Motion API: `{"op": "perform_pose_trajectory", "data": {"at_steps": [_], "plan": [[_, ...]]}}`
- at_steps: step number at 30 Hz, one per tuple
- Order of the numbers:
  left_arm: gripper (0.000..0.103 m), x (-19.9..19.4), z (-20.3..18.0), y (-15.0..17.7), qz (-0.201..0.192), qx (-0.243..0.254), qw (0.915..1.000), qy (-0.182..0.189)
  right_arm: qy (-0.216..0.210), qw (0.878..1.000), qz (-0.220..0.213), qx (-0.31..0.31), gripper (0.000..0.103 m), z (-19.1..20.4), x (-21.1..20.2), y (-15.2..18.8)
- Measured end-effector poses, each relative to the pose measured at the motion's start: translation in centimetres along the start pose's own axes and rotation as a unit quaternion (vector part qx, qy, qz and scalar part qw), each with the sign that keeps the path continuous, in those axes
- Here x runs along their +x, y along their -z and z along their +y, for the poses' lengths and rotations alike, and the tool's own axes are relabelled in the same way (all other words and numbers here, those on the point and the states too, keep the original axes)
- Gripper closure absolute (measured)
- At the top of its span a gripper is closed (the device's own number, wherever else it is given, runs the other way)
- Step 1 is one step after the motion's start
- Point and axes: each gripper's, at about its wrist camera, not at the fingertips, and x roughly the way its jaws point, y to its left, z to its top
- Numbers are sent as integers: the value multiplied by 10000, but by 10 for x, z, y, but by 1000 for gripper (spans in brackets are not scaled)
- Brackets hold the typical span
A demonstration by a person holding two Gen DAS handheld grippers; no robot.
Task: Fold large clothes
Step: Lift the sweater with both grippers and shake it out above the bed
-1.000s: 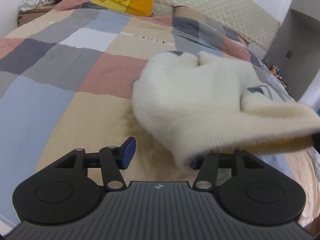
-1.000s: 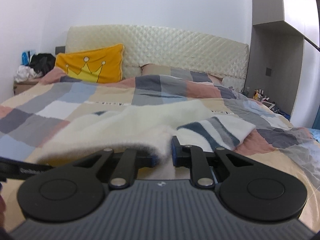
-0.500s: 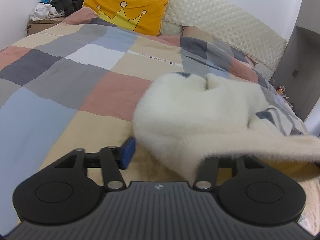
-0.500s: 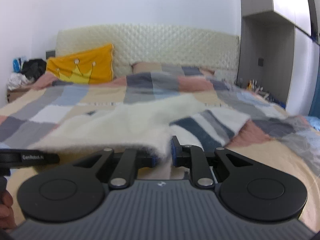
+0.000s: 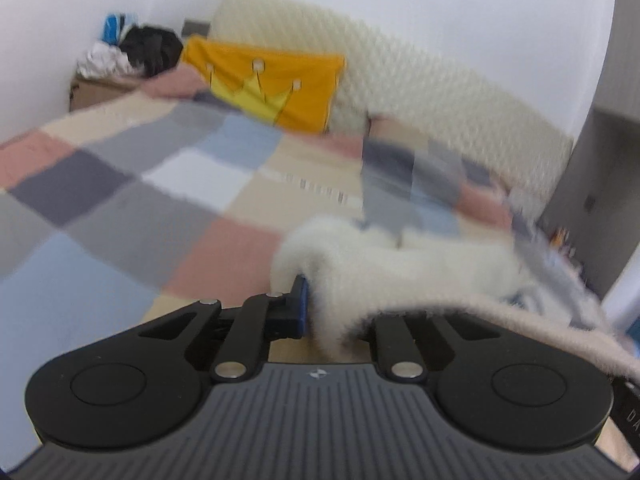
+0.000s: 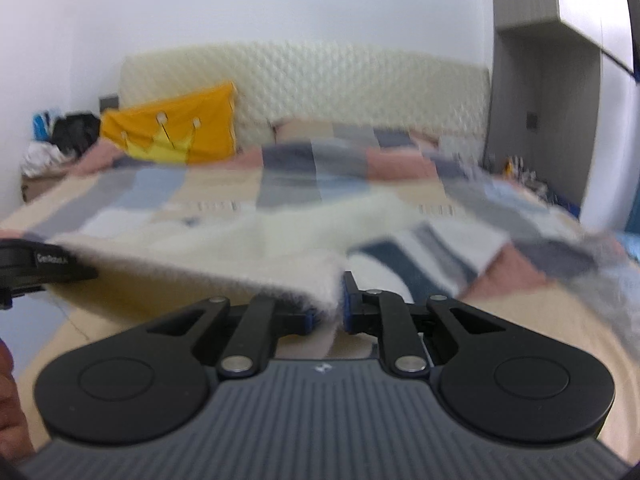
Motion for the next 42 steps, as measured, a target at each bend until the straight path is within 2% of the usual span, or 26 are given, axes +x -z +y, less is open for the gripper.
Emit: {"op": "perform_pose_trajectory", "data": {"at_steps": [9, 14, 17, 24, 30, 33, 36, 38, 42], "plan": [[91, -76, -65, -123, -893, -109, 9953, 365, -171, 9933, -1127, -171, 88, -28, -61, -135], [92, -135, -106, -201, -1369, -164, 9891, 510, -238, 9859, -1653, -116, 88, -48, -103, -209], [93, -178, -129, -244, -1742, 11, 9833, 525, -270, 9811, -1915, -101, 88, -57, -128, -247], [93, -275, -156, -314, -2516, 544, 9652, 469, -581, 9686, -2417, 111, 88, -68, -193, -316], [93, -332, -154, -352, -2643, 854, 9596, 441, -901, 9600, -2634, 295, 88, -66, -236, -350], [92, -334, -144, -360, -2550, 984, 9612, 384, -988, 9608, -2576, 288, 89, -56, -236, -362], [92, -312, -125, -359, -2215, 895, 9704, 338, -986, 9668, -2349, 186, 88, -40, -213, -364], [92, -284, -108, -356, -1958, 813, 9768, 292, -1049, 9723, -2080, 205, 89, -28, -186, -361], [92, -209, -77, -342, -1579, 777, 9842, 183, -1055, 9816, -1588, 137, 88, -2, -114, -348]]}}
